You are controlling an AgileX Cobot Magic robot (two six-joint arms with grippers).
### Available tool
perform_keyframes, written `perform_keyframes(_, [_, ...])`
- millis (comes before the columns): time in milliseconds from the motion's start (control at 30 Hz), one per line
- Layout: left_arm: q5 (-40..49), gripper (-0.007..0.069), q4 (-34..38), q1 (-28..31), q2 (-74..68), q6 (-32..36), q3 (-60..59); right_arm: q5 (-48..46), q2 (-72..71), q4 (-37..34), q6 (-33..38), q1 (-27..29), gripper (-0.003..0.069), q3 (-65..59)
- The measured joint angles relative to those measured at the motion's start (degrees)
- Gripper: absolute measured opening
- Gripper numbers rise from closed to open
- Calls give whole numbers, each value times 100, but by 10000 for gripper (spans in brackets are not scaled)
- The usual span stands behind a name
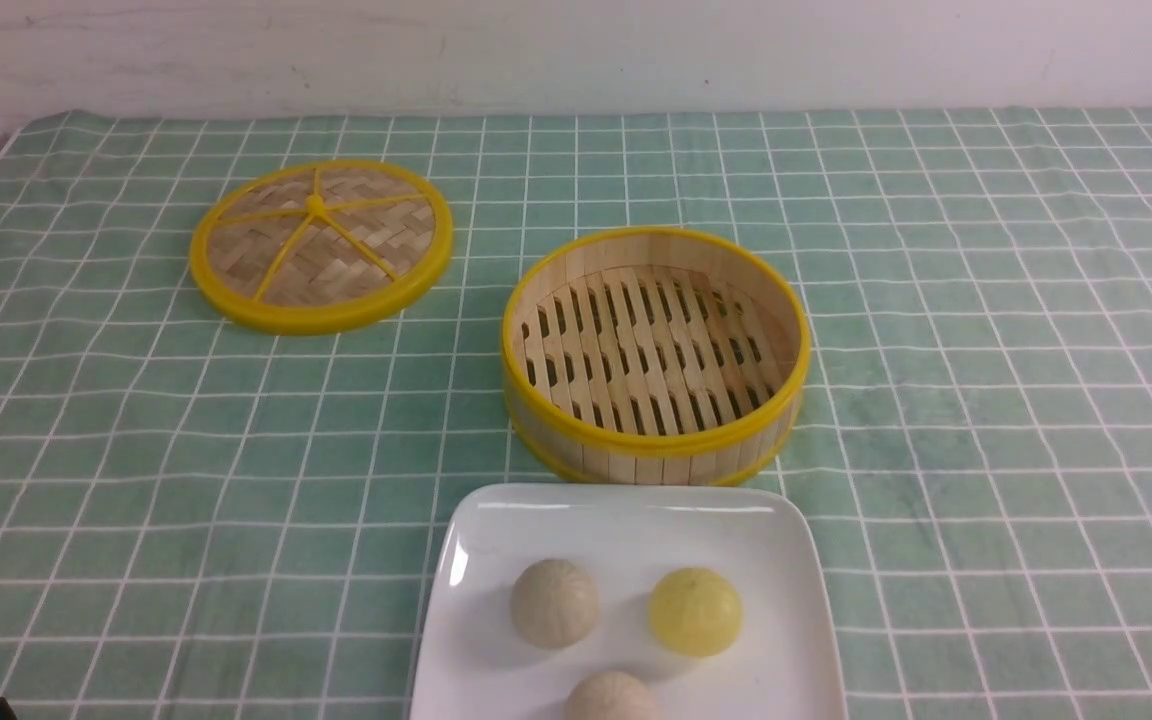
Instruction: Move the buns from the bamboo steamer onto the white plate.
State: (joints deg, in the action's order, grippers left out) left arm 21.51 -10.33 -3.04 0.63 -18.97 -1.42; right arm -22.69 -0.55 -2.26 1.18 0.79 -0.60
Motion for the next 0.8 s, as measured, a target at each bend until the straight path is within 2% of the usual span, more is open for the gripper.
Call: perform_keyframes(800, [0, 157, 0, 0, 0, 0, 0, 0, 0, 0, 0, 0, 199, 0])
